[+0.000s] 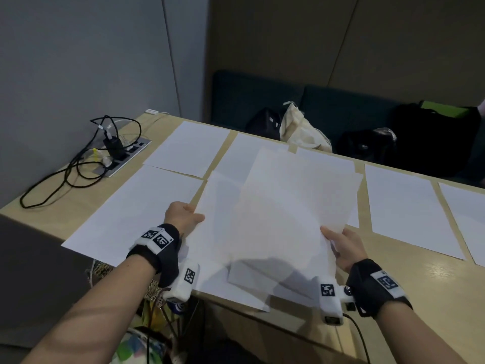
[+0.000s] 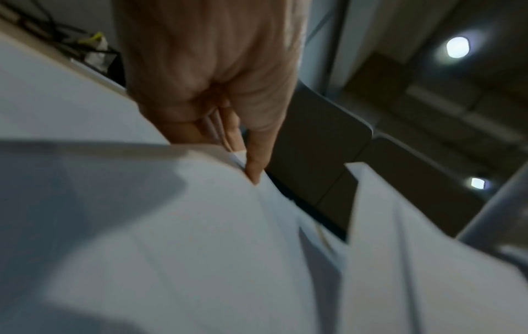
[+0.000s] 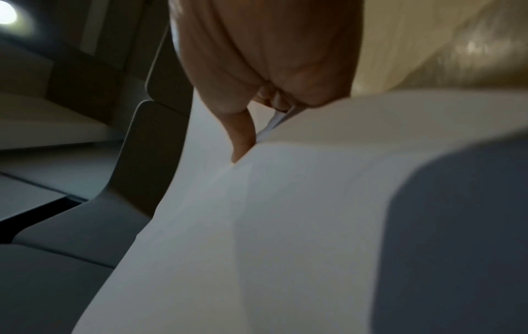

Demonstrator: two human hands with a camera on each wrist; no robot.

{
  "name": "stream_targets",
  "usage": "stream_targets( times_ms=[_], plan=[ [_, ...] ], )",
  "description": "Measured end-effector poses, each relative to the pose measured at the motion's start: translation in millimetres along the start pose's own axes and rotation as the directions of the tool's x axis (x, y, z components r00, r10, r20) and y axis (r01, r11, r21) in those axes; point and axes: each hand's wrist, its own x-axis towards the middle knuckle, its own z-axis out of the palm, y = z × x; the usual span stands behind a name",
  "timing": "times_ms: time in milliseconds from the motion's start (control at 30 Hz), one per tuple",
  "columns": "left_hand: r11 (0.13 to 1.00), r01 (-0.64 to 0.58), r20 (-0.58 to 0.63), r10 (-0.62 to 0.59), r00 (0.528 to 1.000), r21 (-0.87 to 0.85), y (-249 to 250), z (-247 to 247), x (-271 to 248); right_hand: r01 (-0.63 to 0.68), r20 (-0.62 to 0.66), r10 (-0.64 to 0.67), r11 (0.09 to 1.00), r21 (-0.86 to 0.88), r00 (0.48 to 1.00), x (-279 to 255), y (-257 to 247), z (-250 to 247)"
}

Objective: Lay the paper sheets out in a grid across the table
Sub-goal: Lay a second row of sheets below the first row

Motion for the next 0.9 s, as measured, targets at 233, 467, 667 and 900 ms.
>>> stream_targets(
  times_ms=[233, 467, 667, 900],
  plan=[
    [0.921, -0.080, -0.010, 0.090, 0.996, 0.382, -19, 1, 3, 0.020, -0.034, -0.020, 1.000, -0.014, 0.999, 2, -2, -18],
    [0.642, -0.409, 0.329, 0.248, 0.911, 0.649, -14, 34, -18, 0.016, -0.051, -0.014, 0.999, 0.036, 0.999, 3, -1, -25],
    [0.526, -0.440, 0.533, -0.030, 0.846, 0.728, -14, 44, -19, 0.017, -0.063, -0.013, 0.998, 0.064, 0.998, 5, -7, -32],
    [0.532, -0.471, 0.573, -0.033, 0.819, 0.704, -12, 40, -17, 0.019, -0.038, -0.017, 0.999, 0.050, 0.999, 3, -4, -47]
  ],
)
